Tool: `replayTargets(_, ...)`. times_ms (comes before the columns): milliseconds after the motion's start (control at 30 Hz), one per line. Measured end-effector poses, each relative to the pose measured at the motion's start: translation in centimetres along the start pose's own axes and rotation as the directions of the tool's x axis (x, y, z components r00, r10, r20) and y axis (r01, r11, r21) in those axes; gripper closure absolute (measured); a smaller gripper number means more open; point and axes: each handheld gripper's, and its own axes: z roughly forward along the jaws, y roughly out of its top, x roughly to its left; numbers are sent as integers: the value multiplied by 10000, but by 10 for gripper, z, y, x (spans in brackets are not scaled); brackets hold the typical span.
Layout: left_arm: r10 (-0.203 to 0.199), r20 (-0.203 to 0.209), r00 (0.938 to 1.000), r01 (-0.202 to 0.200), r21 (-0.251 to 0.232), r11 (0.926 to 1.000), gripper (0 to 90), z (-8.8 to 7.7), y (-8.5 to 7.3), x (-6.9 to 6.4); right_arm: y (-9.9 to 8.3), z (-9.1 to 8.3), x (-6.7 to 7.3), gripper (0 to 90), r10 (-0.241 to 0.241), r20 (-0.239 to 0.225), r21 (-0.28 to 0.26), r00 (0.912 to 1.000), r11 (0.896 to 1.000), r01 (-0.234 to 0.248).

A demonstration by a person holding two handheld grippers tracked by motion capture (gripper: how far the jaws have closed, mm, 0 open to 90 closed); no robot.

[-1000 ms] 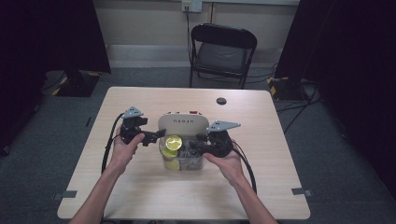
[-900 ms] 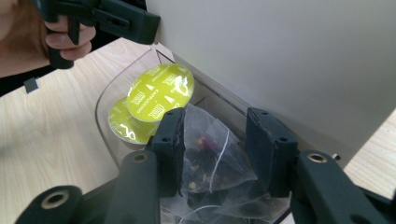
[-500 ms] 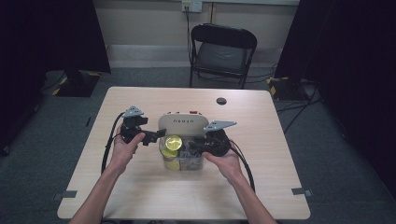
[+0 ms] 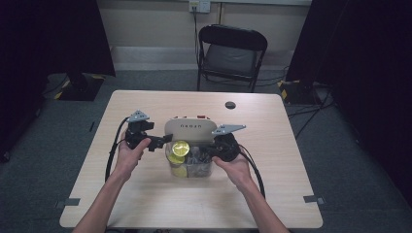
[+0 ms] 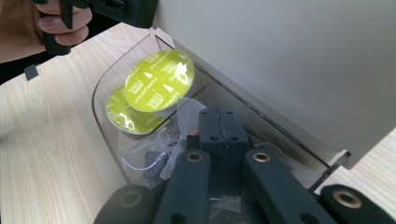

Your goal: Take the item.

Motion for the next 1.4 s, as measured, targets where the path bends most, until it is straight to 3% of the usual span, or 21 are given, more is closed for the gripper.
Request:
replayTargets(733,-1,-161,9999,1,13,10000,17,-1,-2,0,2,-14,3,900,61,-63,-607,10000,9981,-65)
replayTargets(1400,-101,54,9999,100,109,9999,3,1,-4,3,8,-34,13,900,-118,-113,-1205,9999,9927,104)
